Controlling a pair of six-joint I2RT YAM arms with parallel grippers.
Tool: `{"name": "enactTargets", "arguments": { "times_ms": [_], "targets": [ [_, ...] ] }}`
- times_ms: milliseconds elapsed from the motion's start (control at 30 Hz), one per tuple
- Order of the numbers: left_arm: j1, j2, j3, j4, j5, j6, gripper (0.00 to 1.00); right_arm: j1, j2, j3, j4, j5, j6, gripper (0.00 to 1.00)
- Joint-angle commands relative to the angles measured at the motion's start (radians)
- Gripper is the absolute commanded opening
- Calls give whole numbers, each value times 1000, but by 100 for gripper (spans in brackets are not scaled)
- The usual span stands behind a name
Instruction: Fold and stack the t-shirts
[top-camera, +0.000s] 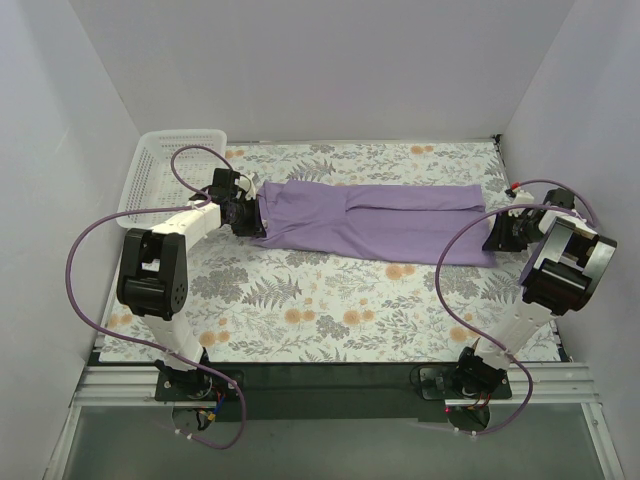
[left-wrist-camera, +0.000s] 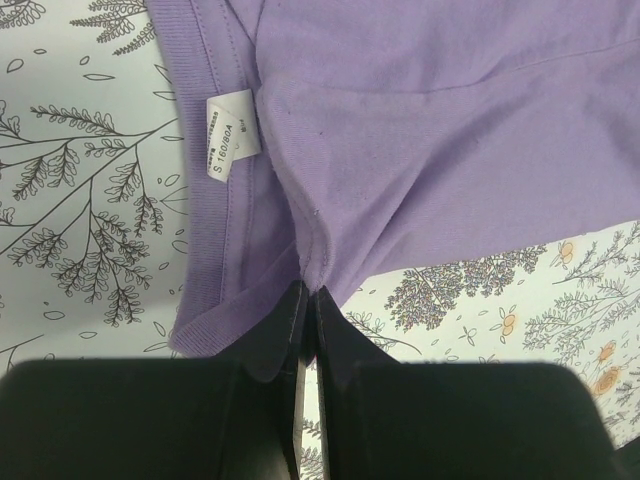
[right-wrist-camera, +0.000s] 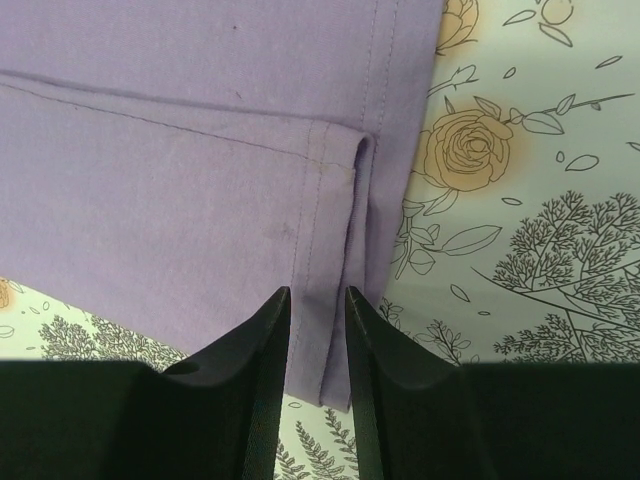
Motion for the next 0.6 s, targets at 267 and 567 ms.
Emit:
{"name": "enactTargets", "arguments": {
  "times_ms": [267, 567],
  "targets": [
    [3, -56, 21, -3, 16, 12, 0, -14, 24, 12, -24, -1, -3, 35],
    [3, -54, 19, -3, 15, 12, 0, -16, 40, 12, -36, -17, -6, 28]
  ]
}}
